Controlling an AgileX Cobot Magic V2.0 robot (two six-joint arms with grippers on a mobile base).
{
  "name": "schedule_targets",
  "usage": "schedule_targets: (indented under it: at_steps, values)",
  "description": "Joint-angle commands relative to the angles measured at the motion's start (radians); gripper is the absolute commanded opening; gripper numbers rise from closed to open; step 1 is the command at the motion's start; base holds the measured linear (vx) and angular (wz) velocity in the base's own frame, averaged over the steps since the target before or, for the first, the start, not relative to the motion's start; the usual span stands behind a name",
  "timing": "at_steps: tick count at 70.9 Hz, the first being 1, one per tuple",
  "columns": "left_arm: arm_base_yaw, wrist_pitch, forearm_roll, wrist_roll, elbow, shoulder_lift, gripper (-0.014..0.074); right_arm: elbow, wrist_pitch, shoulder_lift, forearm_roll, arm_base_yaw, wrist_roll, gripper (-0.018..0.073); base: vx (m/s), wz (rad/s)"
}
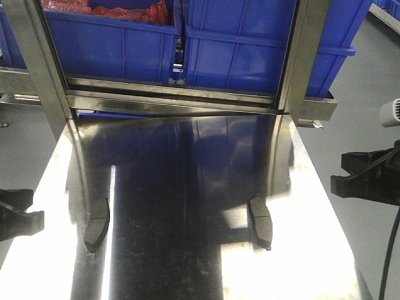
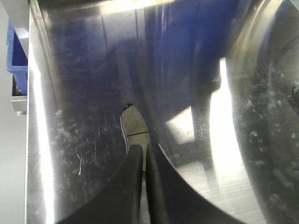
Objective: Move and align brake pads A on conveyor
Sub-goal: 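Stop the base at the stainless steel table with two brake pads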
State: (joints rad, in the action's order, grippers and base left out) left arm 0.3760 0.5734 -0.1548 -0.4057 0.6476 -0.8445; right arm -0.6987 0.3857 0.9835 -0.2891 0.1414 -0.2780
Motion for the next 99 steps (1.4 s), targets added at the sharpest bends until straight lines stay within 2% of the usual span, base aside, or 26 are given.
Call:
schedule_targets:
  at_steps: [1, 85, 92, 99]
  values:
    - [0.006, -0.064, -0.005, 0.0, 0.028, 0.012, -0.0006, -0.028, -0.059, -0.014, -0.005, -0.002, -0.005, -0.0006, 0.0, 0.0]
    - [0.006, -0.065, -0.005, 0.0, 0.028, 0.012, -0.0006, -0.028, -0.059, -0.014, -0.005, -0.002, -0.005, -0.0006, 0.0, 0.0]
    - [0.006, -0.065, -0.005, 0.0, 0.028, 0.012, 0.0019, -0.028, -0.059, -0.014, -0.005, -0.002, -0.005, -0.0006, 0.0, 0.0]
    - [0.006, -0.065, -0.005, 0.0, 0.028, 0.012, 0.0094, -0.028, -0.059, -0.014, -0.005, -0.002, -0.005, -0.0006, 0.0, 0.0]
